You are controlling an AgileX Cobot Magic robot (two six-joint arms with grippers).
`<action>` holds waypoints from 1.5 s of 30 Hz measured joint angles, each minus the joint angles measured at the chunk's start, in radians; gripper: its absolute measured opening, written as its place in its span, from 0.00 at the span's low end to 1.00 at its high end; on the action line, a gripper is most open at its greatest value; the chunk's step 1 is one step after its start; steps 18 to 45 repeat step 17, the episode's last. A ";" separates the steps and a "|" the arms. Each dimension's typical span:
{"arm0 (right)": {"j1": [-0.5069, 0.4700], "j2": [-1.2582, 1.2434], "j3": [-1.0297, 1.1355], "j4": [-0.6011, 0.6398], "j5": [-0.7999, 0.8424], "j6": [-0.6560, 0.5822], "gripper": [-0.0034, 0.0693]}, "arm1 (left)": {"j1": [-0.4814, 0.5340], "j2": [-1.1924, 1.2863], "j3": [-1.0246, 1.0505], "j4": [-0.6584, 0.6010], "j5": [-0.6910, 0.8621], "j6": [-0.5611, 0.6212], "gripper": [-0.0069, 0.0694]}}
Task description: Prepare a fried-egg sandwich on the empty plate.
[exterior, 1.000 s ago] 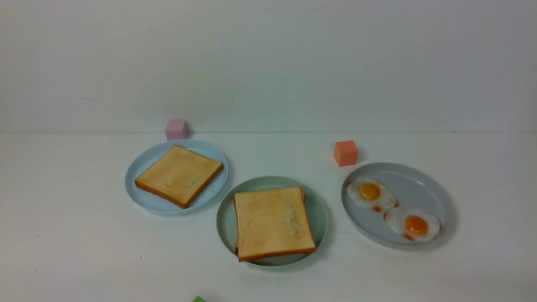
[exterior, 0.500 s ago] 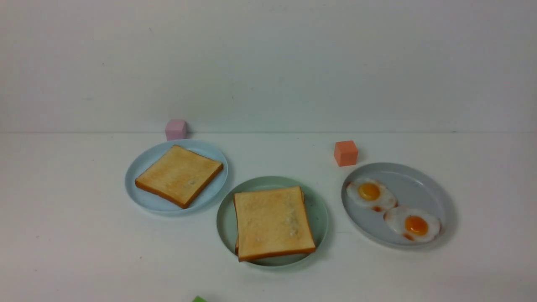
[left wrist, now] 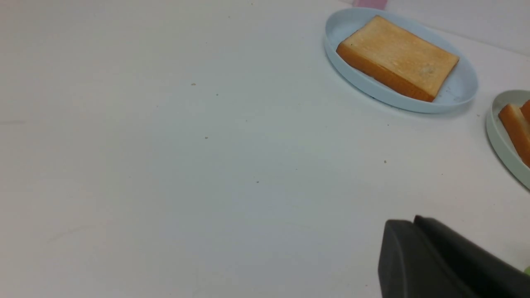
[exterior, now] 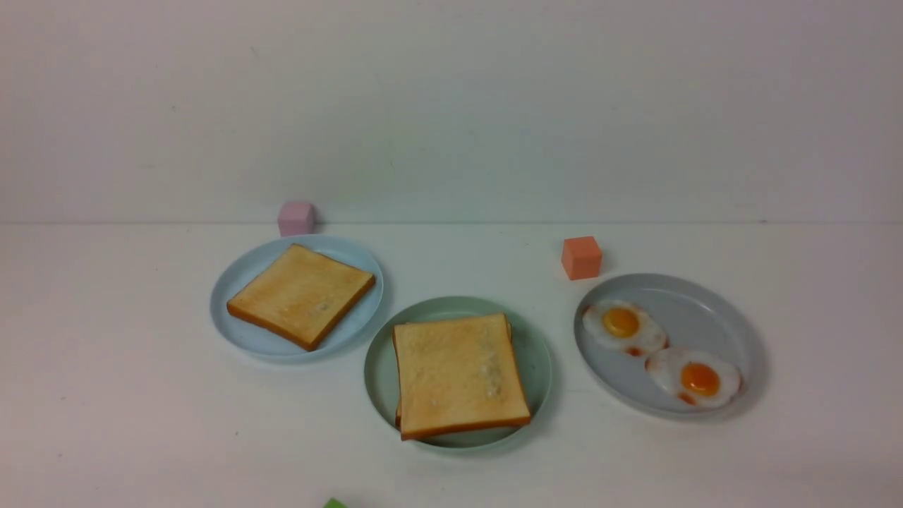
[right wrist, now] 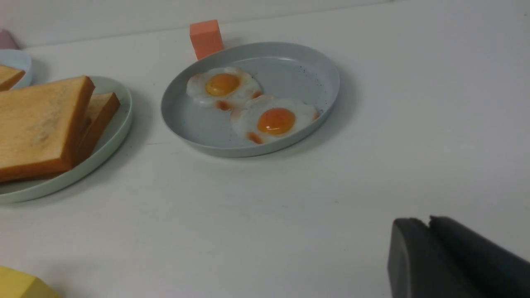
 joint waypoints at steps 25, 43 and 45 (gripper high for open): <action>0.000 0.000 0.000 0.000 0.000 0.000 0.18 | 0.000 0.000 0.000 0.000 0.000 0.000 0.14; 0.000 0.000 0.000 0.000 0.000 0.000 0.18 | 0.000 0.000 0.000 0.000 0.000 0.000 0.14; 0.000 0.000 0.000 0.000 0.000 0.000 0.18 | 0.000 0.000 0.000 0.000 0.000 0.000 0.14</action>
